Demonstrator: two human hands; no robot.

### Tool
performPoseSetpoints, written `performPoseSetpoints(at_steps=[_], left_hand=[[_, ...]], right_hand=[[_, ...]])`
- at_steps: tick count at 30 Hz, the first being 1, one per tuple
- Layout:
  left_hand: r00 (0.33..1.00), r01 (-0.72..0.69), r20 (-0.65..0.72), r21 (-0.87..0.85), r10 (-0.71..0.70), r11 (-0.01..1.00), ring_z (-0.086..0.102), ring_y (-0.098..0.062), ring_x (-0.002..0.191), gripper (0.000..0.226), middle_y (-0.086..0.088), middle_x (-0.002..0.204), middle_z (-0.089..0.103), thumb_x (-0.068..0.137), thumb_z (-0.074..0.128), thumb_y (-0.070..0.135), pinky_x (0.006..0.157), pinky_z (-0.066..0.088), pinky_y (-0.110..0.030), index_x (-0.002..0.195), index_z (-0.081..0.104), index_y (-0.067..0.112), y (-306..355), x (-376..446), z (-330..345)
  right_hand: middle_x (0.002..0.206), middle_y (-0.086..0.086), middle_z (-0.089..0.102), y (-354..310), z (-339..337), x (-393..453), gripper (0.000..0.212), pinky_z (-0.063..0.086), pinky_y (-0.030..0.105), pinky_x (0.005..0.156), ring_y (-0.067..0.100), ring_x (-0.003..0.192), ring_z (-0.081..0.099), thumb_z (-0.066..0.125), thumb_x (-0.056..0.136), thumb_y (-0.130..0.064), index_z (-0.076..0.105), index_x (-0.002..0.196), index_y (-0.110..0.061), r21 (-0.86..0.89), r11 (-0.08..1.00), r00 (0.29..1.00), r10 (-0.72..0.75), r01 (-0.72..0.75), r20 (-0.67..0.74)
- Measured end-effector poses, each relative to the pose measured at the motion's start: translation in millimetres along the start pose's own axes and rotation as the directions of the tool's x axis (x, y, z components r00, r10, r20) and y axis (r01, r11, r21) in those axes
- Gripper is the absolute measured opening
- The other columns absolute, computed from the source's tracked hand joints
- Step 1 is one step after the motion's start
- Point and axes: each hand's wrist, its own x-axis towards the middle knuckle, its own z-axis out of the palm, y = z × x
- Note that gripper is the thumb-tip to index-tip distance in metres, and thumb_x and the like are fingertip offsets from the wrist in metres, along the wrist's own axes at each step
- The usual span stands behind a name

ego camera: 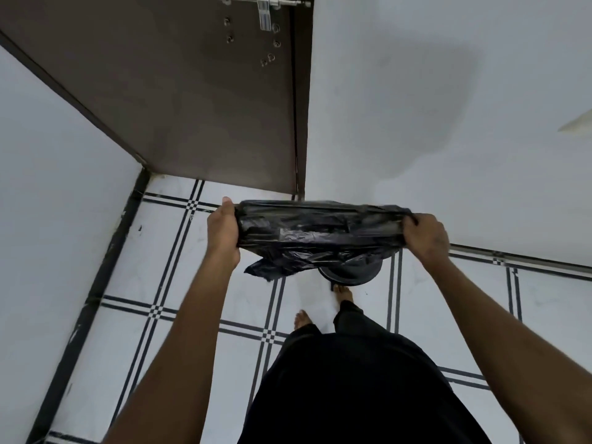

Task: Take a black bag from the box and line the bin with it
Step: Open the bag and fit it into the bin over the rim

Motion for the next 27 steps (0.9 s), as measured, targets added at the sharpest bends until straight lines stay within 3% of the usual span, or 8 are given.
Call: performPoseSetpoints(at_steps=[4, 8, 12, 15, 17, 21, 24, 27], left_hand=[[0.975, -0.221, 0.072, 0.237, 0.209, 0.946, 0.058, -0.016, 0.073, 0.045, -0.003, 0.077, 0.062, 0.104, 0.037, 0.038, 0.071, 0.047, -0.030, 0.071, 0.057, 0.016, 1, -15, 12], [0.920, -0.362, 0.233, 0.199, 0.315, 0.911, 0.043, 0.003, 0.049, 0.042, 0.005, 0.066, 0.049, 0.106, 0.035, 0.032, 0.053, 0.039, -0.015, 0.069, 0.050, 0.018, 4, -35, 35], [0.864, -0.438, 0.355, 0.175, 0.358, 0.882, 0.045, -0.005, 0.054, 0.045, 0.009, 0.058, 0.048, 0.105, 0.036, 0.040, 0.059, 0.038, -0.027, 0.066, 0.052, 0.022, 14, -50, 53], [0.820, -0.479, 0.416, 0.123, 0.393, 0.869, 0.042, -0.013, 0.057, 0.045, 0.008, 0.056, 0.045, 0.104, 0.037, 0.043, 0.059, 0.037, -0.029, 0.068, 0.056, 0.023, 20, -61, 65], [0.797, -0.507, 0.433, 0.101, 0.422, 0.856, 0.036, -0.010, 0.052, 0.043, 0.012, 0.052, 0.041, 0.104, 0.039, 0.041, 0.054, 0.032, -0.025, 0.071, 0.056, 0.019, 23, -67, 68], [0.737, -0.617, 0.506, 0.230, 0.449, 0.753, 0.036, -0.007, 0.052, 0.036, 0.007, 0.056, 0.042, 0.087, 0.068, 0.046, 0.053, 0.032, -0.024, 0.078, 0.053, 0.014, 17, -72, 53], [0.721, -0.689, 0.569, 0.523, 0.396, 0.503, 0.051, -0.004, 0.071, 0.053, 0.014, 0.077, 0.055, 0.066, 0.078, 0.063, 0.062, 0.042, -0.021, 0.098, 0.054, 0.028, -2, -72, 34], [0.674, -0.716, 0.575, 0.663, 0.464, 0.220, 0.059, -0.011, 0.085, 0.047, 0.012, 0.097, 0.062, 0.076, 0.075, 0.054, 0.071, 0.047, -0.027, 0.110, 0.058, 0.027, -28, -64, 20]], right_hand=[[0.116, 0.019, 0.063, -5, -2, 5, 0.048, 0.048, 0.040, 0.086, 0.040, 0.111, 0.060, 0.045, 0.082, -0.026, 0.058, 0.121, -0.002, 0.229, 0.951, 0.976, 0.184, -0.207, 0.119], [0.153, 0.011, 0.038, -30, -11, -12, 0.078, 0.034, 0.045, 0.115, 0.030, 0.142, 0.035, 0.063, 0.084, -0.017, 0.027, 0.154, -0.014, 0.143, 0.972, 0.983, -0.184, 0.186, -0.030], [0.163, 0.000, 0.026, -61, -22, -43, 0.106, 0.016, 0.046, 0.124, 0.023, 0.153, 0.012, 0.079, 0.078, -0.029, 0.009, 0.158, -0.030, 0.092, 0.779, 0.758, -0.625, 0.620, 0.186], [0.148, -0.003, 0.050, -66, -8, -46, 0.121, 0.033, 0.045, 0.116, 0.020, 0.140, 0.042, 0.076, 0.068, -0.059, -0.004, 0.156, -0.040, 0.081, 0.684, 0.564, -0.657, 0.725, 0.499], [0.134, -0.005, 0.063, -64, -1, -45, 0.106, 0.046, 0.040, 0.103, 0.020, 0.124, 0.057, 0.073, 0.072, -0.058, 0.006, 0.153, -0.047, 0.023, 0.727, 0.600, -0.584, 0.686, 0.547], [0.124, 0.001, 0.069, -48, 1, -33, 0.058, 0.047, 0.035, 0.097, 0.027, 0.116, 0.062, 0.065, 0.088, -0.018, 0.046, 0.140, -0.034, -0.015, 0.758, 0.733, -0.624, 0.652, 0.271], [0.114, 0.002, 0.074, -37, -13, -16, 0.045, 0.046, 0.028, 0.090, 0.026, 0.107, 0.066, 0.062, 0.082, 0.000, 0.068, 0.120, -0.023, 0.008, 0.770, 0.739, -0.616, 0.638, 0.272], [0.095, 0.003, 0.076, -29, -24, -5, 0.027, 0.053, 0.036, 0.081, 0.028, 0.092, 0.069, 0.065, 0.079, -0.001, 0.074, 0.095, -0.022, -0.006, 0.806, 0.797, -0.584, 0.592, 0.157]])
